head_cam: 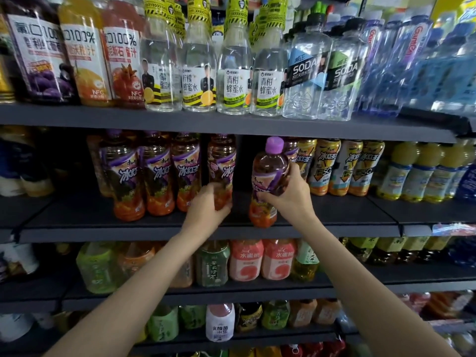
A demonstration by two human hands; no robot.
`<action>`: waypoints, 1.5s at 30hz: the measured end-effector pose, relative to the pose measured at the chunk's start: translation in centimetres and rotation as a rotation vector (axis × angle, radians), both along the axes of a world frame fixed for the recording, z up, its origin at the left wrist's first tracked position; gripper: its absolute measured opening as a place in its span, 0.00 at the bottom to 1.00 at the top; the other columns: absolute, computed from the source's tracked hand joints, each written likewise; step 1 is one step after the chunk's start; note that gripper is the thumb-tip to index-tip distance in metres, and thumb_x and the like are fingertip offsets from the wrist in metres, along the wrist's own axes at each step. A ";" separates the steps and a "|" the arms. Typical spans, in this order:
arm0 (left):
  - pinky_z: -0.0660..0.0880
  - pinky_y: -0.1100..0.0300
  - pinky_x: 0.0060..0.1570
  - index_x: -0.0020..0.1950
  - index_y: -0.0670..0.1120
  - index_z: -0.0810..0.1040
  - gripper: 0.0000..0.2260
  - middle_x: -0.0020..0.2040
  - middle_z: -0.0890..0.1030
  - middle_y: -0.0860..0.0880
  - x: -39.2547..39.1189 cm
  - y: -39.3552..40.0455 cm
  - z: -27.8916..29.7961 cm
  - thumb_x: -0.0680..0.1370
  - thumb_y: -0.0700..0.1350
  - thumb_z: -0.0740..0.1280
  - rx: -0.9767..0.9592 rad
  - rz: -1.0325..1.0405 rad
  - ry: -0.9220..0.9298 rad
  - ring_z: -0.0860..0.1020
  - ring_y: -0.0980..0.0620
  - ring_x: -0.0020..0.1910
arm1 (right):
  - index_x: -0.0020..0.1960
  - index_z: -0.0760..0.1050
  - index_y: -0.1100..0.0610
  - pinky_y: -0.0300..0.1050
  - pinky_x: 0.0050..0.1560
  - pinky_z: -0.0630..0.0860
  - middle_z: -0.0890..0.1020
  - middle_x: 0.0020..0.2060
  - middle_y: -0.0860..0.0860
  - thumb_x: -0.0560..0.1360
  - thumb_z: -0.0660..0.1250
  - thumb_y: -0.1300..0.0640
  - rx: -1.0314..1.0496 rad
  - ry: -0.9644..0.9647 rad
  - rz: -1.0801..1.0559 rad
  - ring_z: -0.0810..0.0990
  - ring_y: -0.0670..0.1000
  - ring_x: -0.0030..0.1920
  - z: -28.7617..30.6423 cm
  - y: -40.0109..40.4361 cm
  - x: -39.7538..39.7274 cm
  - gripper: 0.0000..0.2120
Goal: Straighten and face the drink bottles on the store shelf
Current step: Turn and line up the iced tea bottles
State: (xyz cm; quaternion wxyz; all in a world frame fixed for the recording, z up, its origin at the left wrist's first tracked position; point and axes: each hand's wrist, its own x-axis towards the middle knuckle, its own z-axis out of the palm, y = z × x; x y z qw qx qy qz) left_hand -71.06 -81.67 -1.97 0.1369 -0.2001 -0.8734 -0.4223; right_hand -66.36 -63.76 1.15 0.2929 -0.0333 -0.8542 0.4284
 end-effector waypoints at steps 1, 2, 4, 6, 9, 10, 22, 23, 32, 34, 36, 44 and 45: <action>0.70 0.58 0.59 0.66 0.42 0.69 0.23 0.62 0.74 0.44 -0.5 -0.2 -0.3 0.74 0.47 0.70 0.011 0.038 -0.002 0.73 0.47 0.62 | 0.65 0.65 0.59 0.37 0.55 0.71 0.78 0.55 0.51 0.64 0.79 0.60 0.023 0.010 -0.002 0.76 0.50 0.57 -0.1 0.1 -0.5 0.35; 0.70 0.58 0.60 0.67 0.42 0.68 0.24 0.63 0.73 0.44 -0.9 -0.4 -0.5 0.75 0.47 0.70 0.014 0.064 -0.003 0.72 0.47 0.63 | 0.66 0.64 0.59 0.39 0.56 0.71 0.78 0.56 0.53 0.64 0.79 0.60 0.030 0.020 -0.005 0.76 0.52 0.58 -0.3 0.2 -1.2 0.35; 0.67 0.59 0.60 0.69 0.41 0.66 0.26 0.65 0.72 0.43 -1.6 -0.3 -0.6 0.75 0.47 0.69 0.003 0.101 0.002 0.71 0.47 0.65 | 0.66 0.64 0.61 0.33 0.51 0.69 0.79 0.56 0.55 0.66 0.78 0.60 0.007 0.024 -0.031 0.77 0.54 0.58 -0.3 0.4 -2.8 0.35; 0.66 0.60 0.61 0.70 0.39 0.65 0.27 0.65 0.72 0.43 -2.3 0.1 -0.3 0.75 0.48 0.69 -0.005 0.120 0.010 0.70 0.46 0.65 | 0.67 0.63 0.62 0.33 0.48 0.68 0.79 0.56 0.58 0.67 0.77 0.59 -0.005 0.005 -0.060 0.77 0.56 0.58 -0.2 0.4 -4.7 0.35; 0.67 0.58 0.60 0.68 0.40 0.67 0.25 0.64 0.73 0.42 -3.5 1.3 0.0 0.75 0.49 0.68 0.020 0.136 -0.027 0.71 0.45 0.64 | 0.69 0.60 0.64 0.43 0.56 0.73 0.77 0.60 0.60 0.67 0.77 0.58 -0.004 0.000 -0.056 0.76 0.59 0.60 -0.7 0.1 -7.3 0.38; 0.67 0.58 0.59 0.68 0.40 0.66 0.25 0.64 0.73 0.43 -3.9 1.7 0.2 0.76 0.49 0.68 0.027 0.151 -0.054 0.71 0.45 0.64 | 0.69 0.61 0.64 0.46 0.58 0.73 0.76 0.61 0.61 0.67 0.77 0.57 -0.007 0.005 -0.060 0.75 0.59 0.61 -0.9 -0.1 -7.8 0.38; 0.72 0.58 0.53 0.64 0.39 0.67 0.23 0.59 0.76 0.42 -6.3 2.9 -2.0 0.77 0.52 0.66 -0.056 0.284 -0.019 0.75 0.44 0.59 | 0.66 0.68 0.61 0.48 0.60 0.70 0.77 0.57 0.54 0.71 0.73 0.53 0.087 -0.094 -0.183 0.72 0.56 0.61 -7.3 -0.6 -10.8 0.28; 0.71 0.59 0.52 0.66 0.39 0.67 0.24 0.59 0.76 0.42 -6.4 2.8 -2.1 0.77 0.52 0.65 -0.076 0.286 -0.007 0.75 0.44 0.59 | 0.65 0.69 0.62 0.47 0.57 0.71 0.77 0.56 0.55 0.72 0.73 0.54 0.077 -0.092 -0.192 0.73 0.57 0.60 -7.1 -0.8 -12.1 0.26; 0.69 0.60 0.53 0.67 0.40 0.67 0.25 0.60 0.77 0.43 -7.3 2.5 -3.0 0.75 0.51 0.68 -0.041 0.288 0.013 0.75 0.45 0.60 | 0.67 0.66 0.63 0.48 0.53 0.72 0.76 0.61 0.60 0.79 0.60 0.63 0.050 -0.291 -0.299 0.75 0.60 0.61 -5.9 0.1 -22.9 0.17; 0.69 0.60 0.55 0.68 0.39 0.67 0.27 0.61 0.77 0.42 -7.4 2.6 -3.1 0.74 0.50 0.70 -0.027 0.286 0.040 0.75 0.45 0.60 | 0.67 0.66 0.63 0.50 0.56 0.73 0.75 0.62 0.61 0.79 0.59 0.64 0.002 -0.320 -0.289 0.75 0.61 0.61 -5.6 0.5 -24.1 0.16; 0.69 0.60 0.54 0.68 0.39 0.67 0.27 0.60 0.77 0.41 -7.4 2.5 -3.0 0.74 0.50 0.70 -0.031 0.290 0.059 0.75 0.44 0.60 | 0.67 0.66 0.63 0.49 0.57 0.72 0.75 0.62 0.62 0.79 0.60 0.63 -0.042 -0.350 -0.255 0.74 0.61 0.62 -5.5 0.6 -23.7 0.17; 0.68 0.61 0.59 0.70 0.40 0.66 0.27 0.63 0.76 0.43 -7.0 2.7 -3.6 0.75 0.50 0.69 0.014 0.251 0.027 0.74 0.46 0.63 | 0.63 0.72 0.59 0.35 0.54 0.75 0.79 0.53 0.49 0.76 0.67 0.52 -0.421 -0.161 0.333 0.78 0.44 0.54 -6.3 -1.9 -11.7 0.19; 0.67 0.64 0.58 0.70 0.40 0.66 0.26 0.63 0.76 0.43 -6.8 2.9 -3.5 0.75 0.47 0.69 0.039 0.214 0.009 0.74 0.47 0.63 | 0.63 0.72 0.58 0.32 0.52 0.74 0.79 0.52 0.48 0.74 0.70 0.52 -0.373 -0.176 0.381 0.78 0.42 0.52 -6.2 -2.1 -11.1 0.20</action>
